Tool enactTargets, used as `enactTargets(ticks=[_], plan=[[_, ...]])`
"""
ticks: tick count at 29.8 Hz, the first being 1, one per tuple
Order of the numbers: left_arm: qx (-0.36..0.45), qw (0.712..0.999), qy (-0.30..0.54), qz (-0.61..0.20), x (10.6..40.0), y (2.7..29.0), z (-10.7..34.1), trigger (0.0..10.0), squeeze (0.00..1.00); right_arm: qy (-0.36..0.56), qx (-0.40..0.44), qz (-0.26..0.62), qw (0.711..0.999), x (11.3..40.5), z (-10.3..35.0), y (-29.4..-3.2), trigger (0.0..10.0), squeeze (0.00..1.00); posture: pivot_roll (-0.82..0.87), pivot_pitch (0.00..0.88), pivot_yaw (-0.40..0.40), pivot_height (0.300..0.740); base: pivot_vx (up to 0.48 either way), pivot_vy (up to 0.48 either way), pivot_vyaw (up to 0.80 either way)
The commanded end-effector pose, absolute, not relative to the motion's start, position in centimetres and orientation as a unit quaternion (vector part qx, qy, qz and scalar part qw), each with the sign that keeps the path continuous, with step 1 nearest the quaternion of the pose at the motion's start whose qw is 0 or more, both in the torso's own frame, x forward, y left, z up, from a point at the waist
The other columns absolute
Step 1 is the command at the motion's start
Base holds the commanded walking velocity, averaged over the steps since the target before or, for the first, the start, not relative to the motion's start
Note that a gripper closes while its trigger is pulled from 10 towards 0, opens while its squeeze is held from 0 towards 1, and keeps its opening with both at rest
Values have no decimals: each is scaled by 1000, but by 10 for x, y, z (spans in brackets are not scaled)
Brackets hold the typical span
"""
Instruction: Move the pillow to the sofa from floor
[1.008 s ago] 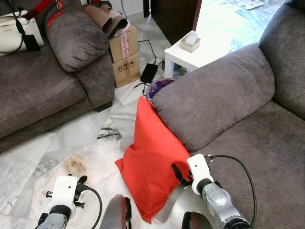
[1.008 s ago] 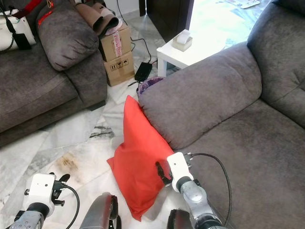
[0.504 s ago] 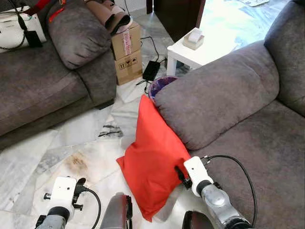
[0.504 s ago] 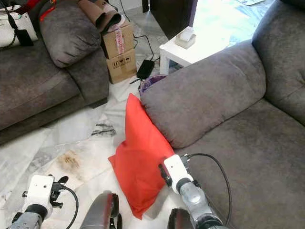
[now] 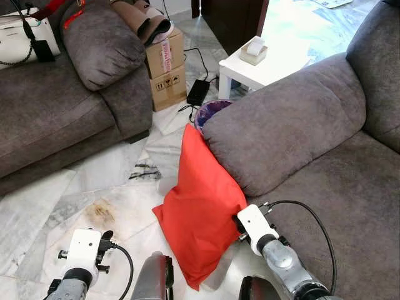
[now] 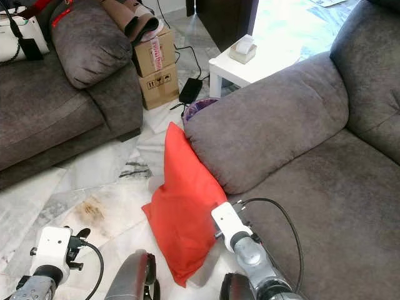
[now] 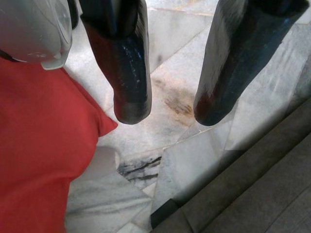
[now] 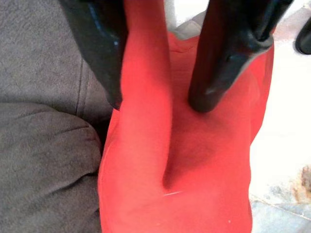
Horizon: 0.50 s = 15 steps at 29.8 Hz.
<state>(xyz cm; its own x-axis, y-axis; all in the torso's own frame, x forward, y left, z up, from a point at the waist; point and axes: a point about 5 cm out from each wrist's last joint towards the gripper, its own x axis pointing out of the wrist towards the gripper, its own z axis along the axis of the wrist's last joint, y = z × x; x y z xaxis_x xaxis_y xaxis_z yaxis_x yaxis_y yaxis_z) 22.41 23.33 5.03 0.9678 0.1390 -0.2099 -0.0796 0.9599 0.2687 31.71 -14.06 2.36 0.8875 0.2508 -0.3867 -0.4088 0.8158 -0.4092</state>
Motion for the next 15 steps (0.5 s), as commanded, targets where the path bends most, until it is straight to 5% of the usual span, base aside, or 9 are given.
enactTargets(ticks=[1,15], plan=[[135,980,132,63,218,237,44,10000,0,176,-248,178,936,312,16,-139,0,0,235,249,29,622,0,0,0],[152,980,119,55,229,236,48,10000,0,171,-290,177,925,316,20,-140,0,0,238,203,11,622,0,0,0]])
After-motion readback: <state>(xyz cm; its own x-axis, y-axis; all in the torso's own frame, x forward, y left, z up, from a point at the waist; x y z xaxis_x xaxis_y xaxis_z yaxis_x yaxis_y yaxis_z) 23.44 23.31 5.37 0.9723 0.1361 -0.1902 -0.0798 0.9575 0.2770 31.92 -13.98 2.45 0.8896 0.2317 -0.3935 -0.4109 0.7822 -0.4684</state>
